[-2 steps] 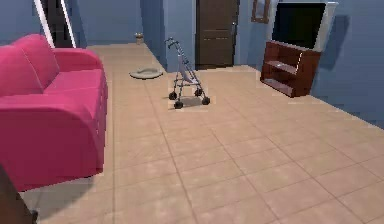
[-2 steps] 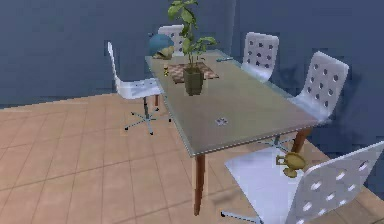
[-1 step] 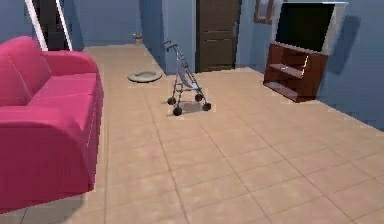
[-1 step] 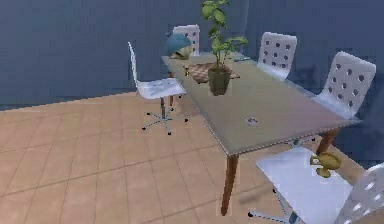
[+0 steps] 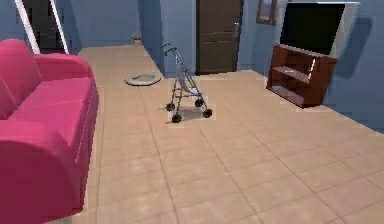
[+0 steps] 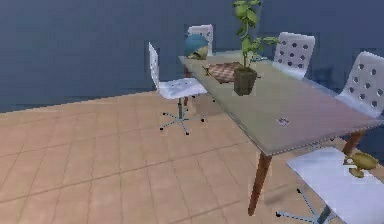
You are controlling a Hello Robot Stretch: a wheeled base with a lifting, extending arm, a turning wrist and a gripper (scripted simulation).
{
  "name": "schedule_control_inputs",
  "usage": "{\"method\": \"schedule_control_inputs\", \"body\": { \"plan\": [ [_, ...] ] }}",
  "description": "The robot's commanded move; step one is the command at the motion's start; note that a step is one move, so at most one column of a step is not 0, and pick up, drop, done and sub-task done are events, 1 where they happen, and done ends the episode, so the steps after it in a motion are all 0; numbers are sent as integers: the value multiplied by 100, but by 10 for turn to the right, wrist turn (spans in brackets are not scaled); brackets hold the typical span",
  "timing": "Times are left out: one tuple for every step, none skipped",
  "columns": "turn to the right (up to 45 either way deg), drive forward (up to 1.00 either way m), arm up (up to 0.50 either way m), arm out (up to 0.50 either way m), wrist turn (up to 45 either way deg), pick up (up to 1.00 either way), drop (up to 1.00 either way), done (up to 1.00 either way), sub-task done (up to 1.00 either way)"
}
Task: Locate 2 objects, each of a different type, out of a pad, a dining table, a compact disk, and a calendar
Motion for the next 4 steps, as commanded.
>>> {"method": "schedule_control_inputs", "body": {
  "plan": [
    [450,0,0,0,0,0,0,0,0],
    [180,0,0,0,0,0,0,0,0],
    [0,100,0,0,0,0,0,0,0],
    [30,0,0,0,0,0,0,0,0]
  ]
}}
